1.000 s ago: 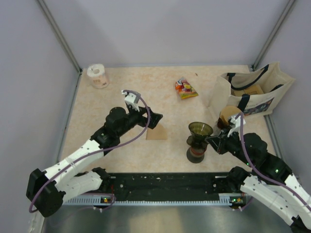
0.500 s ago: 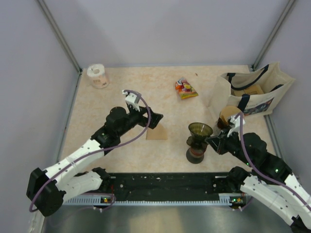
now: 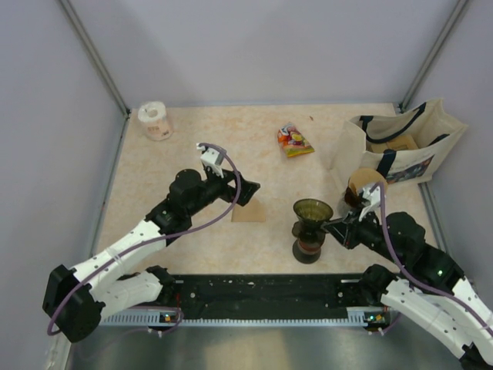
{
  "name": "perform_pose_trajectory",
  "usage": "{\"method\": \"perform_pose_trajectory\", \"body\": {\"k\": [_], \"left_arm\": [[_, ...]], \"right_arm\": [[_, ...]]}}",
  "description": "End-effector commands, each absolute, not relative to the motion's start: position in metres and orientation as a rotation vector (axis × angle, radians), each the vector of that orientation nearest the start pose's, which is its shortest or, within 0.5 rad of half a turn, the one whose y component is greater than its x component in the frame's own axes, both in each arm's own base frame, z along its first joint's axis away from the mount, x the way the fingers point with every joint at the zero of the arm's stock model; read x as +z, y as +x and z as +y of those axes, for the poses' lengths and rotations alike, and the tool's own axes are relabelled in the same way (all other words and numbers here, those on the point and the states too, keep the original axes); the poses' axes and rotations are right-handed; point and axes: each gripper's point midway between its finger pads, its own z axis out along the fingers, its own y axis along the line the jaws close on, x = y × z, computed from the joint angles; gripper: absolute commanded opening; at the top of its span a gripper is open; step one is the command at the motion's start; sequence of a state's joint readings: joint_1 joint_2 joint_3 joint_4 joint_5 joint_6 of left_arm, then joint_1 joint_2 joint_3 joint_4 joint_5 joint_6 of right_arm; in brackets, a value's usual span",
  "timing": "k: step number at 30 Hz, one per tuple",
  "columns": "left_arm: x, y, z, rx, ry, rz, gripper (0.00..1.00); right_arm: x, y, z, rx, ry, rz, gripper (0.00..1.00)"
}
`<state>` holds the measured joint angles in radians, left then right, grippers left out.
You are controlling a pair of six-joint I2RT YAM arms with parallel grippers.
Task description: Place the coffee filter in the dripper
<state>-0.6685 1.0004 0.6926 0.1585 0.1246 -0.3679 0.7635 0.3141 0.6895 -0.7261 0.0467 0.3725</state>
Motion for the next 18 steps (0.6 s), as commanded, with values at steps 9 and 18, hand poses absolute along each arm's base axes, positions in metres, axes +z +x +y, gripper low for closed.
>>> {"method": "perform_pose_trajectory", "body": {"k": [9, 18], "left_arm": [[0.261, 0.269, -0.262, -0.885, 0.387, 1.702, 0.99], [0.254, 0.277, -0.258, -0.819, 0.38, 1.731, 0.99]], "right_arm": [[0.309, 0.15, 0.175, 0.584, -0.878, 1.415, 0.0], [0.289, 0.146, 0.157, 0.525, -0.831, 1.375, 0.0]]}}
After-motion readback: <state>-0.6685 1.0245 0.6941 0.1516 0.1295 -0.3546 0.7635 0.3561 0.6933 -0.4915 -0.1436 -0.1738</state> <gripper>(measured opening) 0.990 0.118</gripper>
